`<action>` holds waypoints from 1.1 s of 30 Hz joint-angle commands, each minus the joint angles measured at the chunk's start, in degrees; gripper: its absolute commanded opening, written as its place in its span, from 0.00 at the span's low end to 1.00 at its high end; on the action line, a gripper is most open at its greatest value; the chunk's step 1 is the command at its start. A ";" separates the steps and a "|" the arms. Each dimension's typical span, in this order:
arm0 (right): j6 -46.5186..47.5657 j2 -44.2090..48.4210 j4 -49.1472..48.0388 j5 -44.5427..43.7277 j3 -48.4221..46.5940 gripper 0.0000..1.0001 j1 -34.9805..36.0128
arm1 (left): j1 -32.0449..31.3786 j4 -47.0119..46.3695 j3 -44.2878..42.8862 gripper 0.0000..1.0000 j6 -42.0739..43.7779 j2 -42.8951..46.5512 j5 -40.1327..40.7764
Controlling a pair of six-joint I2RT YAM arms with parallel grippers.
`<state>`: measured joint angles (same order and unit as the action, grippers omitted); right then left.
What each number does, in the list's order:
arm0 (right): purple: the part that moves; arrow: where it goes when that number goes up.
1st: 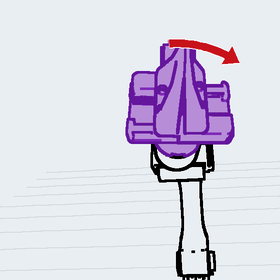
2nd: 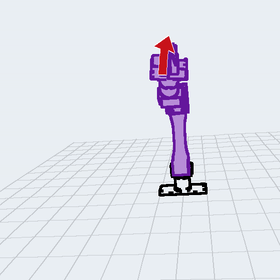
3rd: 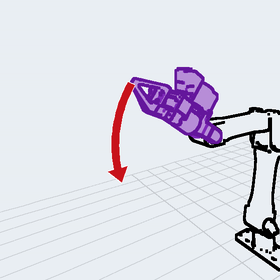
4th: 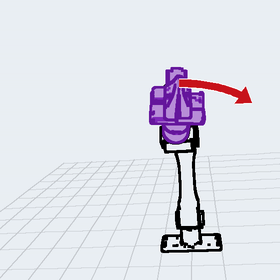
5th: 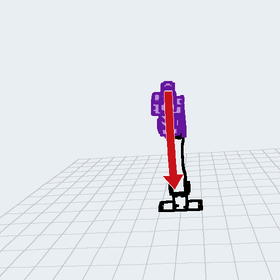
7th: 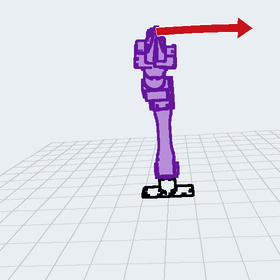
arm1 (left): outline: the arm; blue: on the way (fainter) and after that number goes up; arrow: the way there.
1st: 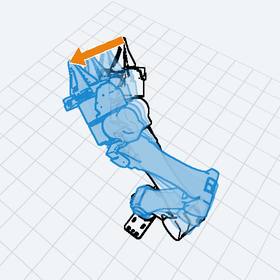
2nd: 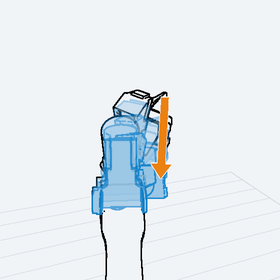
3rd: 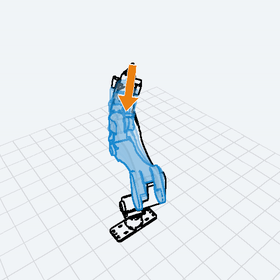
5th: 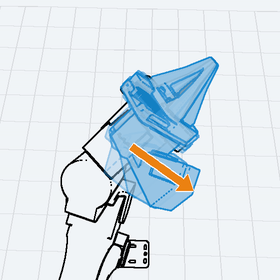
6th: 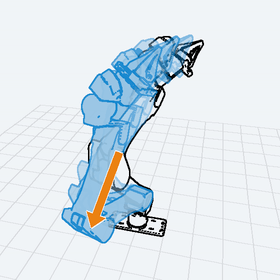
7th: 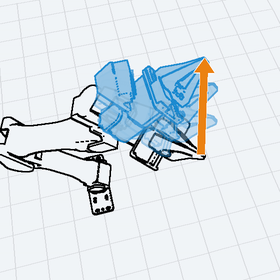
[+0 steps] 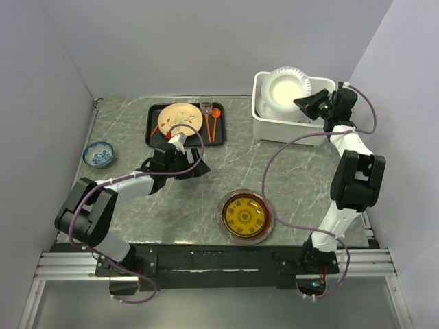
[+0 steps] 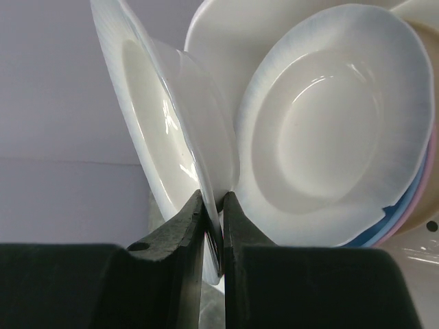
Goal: Place the plates into the plastic bin on the countertop
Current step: Place the plate in the plastic bin.
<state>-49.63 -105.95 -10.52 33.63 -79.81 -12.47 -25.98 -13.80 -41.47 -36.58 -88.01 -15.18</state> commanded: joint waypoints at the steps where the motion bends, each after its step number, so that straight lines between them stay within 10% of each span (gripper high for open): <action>1: -0.74 -0.83 -5.21 1.26 -5.96 0.00 -0.71 | -0.30 0.27 -0.71 0.99 1.60 1.52 1.03; 33: -0.21 -13.75 2.95 3.90 -16.60 0.00 -2.56 | -0.30 -1.23 0.43 0.99 0.10 0.64 -0.29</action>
<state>-50.22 -119.17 -6.35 34.98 -91.05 -14.68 -25.98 -12.69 -40.82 -36.21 -86.85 -14.20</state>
